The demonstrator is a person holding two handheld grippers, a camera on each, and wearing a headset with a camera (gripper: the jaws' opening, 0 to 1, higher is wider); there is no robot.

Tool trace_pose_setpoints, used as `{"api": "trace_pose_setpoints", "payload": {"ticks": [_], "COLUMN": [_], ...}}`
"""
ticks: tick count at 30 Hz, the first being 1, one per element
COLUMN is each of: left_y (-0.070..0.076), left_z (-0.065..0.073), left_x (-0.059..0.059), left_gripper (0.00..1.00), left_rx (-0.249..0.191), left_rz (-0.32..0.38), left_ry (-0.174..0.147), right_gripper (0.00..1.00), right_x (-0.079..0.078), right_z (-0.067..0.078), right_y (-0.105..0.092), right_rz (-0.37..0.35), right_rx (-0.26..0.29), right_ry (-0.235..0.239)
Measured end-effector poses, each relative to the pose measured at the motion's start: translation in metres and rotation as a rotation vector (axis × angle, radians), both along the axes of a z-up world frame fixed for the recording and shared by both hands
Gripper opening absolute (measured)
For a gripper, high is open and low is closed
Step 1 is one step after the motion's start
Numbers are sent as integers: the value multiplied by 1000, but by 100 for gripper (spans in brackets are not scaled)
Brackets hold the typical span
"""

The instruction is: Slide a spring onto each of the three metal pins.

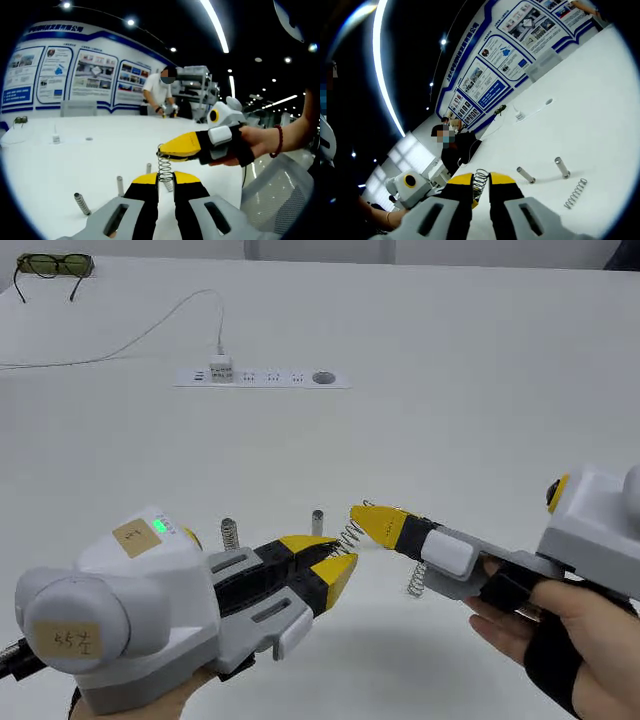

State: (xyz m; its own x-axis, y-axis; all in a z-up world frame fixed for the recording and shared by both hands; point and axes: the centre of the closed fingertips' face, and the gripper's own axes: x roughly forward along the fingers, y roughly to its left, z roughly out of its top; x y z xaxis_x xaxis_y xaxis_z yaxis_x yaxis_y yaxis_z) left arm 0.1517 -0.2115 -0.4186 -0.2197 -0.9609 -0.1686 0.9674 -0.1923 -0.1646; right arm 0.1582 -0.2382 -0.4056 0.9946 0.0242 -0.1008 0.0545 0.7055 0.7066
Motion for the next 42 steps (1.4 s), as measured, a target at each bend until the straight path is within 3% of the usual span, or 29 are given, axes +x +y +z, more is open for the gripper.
{"api": "trace_pose_setpoints", "payload": {"ticks": [11, 24, 27, 32, 42], "left_y": [-2, 0, 3, 5, 6], "left_z": [-4, -21, -32, -41, -47], "left_x": [2, 8, 9, 12, 14], "left_gripper": [11, 16, 20, 27, 41], "left_rx": [26, 96, 140, 172, 193], "left_rz": [-2, 12, 10, 16, 30], "left_ry": [-30, -66, -91, -119, -148], "right_gripper": [11, 11, 11, 11, 11], "right_x": [5, 14, 18, 26, 44], "right_z": [7, 6, 5, 1, 0], "right_y": [5, 4, 0, 2, -10], "right_rz": [22, 33, 46, 117, 108], "right_rx": [-85, -208, -262, -448, -508], "right_ry": [-21, 11, 26, 74, 66]}}
